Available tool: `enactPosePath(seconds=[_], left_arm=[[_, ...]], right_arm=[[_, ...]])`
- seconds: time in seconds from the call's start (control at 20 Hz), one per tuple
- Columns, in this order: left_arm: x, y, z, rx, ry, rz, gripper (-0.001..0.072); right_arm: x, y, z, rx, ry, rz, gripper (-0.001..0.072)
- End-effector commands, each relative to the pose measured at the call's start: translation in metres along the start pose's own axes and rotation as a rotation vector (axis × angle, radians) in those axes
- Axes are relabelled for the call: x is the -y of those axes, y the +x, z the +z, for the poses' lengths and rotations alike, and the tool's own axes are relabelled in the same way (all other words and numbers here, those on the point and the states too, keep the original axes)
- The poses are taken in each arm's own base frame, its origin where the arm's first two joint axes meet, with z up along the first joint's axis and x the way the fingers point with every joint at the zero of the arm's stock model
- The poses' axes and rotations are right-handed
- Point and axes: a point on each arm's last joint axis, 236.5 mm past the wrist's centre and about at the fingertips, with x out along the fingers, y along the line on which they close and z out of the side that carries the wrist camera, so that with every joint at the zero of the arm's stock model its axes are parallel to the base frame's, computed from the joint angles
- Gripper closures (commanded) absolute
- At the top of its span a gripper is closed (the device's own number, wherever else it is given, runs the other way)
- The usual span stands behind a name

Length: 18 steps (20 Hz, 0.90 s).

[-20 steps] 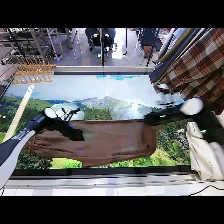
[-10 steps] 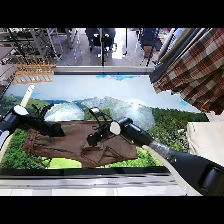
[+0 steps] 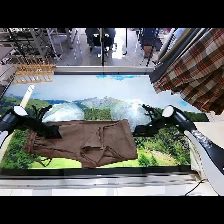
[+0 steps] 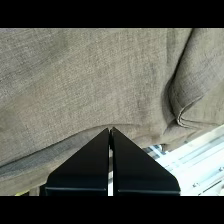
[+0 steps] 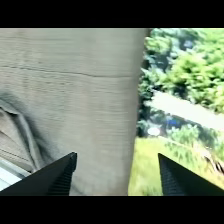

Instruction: Fold the clothes and pants, and hang the long-sleeved shirts on hangers.

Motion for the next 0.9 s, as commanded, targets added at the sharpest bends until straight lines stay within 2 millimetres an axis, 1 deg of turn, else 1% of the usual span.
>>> enactPosePath(seconds=[0.0,0.1,0.2,0.25,0.3,0.35,0.4,0.45,0.5,0.55,0.6,0.65,0.7,0.75,0.8,0.85], left_arm=[[0.001,0.002,-0.001,-0.006,0.003,0.009,0.0697],[0.001,0.002,0.000,-0.005,0.003,0.009,0.0697],[0.001,0.002,0.001,-0.001,0.005,0.011,0.0697],[0.002,0.003,0.004,0.010,0.010,0.017,0.0698],[0.003,0.005,0.008,0.024,0.020,0.026,0.0698],[0.005,0.007,0.012,0.037,0.030,0.033,0.0698],[0.008,0.009,0.015,0.044,0.042,0.038,0.0698],[0.011,0.012,0.016,0.044,0.054,0.040,0.0698],[0.013,0.014,0.015,0.035,0.063,0.046,0.0698],[0.012,0.015,0.013,0.021,0.055,0.061,0.0698],[0.006,0.015,0.010,0.008,0.035,0.092,0.0698],[-0.001,0.015,0.007,-0.004,0.023,0.129,0.0698],[-0.008,0.016,0.005,-0.012,0.011,0.162,0.0698],[-0.009,0.018,0.005,-0.009,0.000,0.166,0.0698],[-0.002,0.025,0.005,-0.007,0.003,0.145,0.0698],[0.004,0.034,0.005,-0.009,0.021,0.138,0.0698]], right_arm=[[0.023,0.017,0.003,0.061,-0.006,0.116,0.0065],[0.017,0.032,0.006,0.058,-0.029,0.186,0.0068],[0.002,0.047,0.005,0.046,-0.086,0.247,0.0095],[-0.008,0.055,0.005,0.042,-0.123,0.264,0.0144],[-0.018,0.064,0.005,0.039,-0.153,0.270,0.0173],[-0.024,0.070,0.006,0.038,-0.178,0.259,0.0306],[-0.026,0.072,0.006,0.027,-0.212,0.234,0.0512],[-0.020,0.070,0.007,0.009,-0.217,0.189,0.0667],[0.001,0.062,0.009,-0.017,-0.191,0.091,0.0691],[0.031,0.046,0.011,-0.033,-0.167,-0.049,0.0692],[0.072,0.018,0.014,-0.029,-0.131,-0.236,0.0693],[0.112,-0.020,0.017,0.009,-0.067,-0.426,0.0693],[0.139,-0.059,0.016,0.059,-0.003,-0.556,0.0693],[0.152,-0.092,0.010,0.099,0.049,-0.615,0.0693],[0.153,-0.114,0.004,0.128,0.080,-0.622,0.0694],[0.148,-0.133,-0.004,0.149,0.093,-0.629,0.0694]])
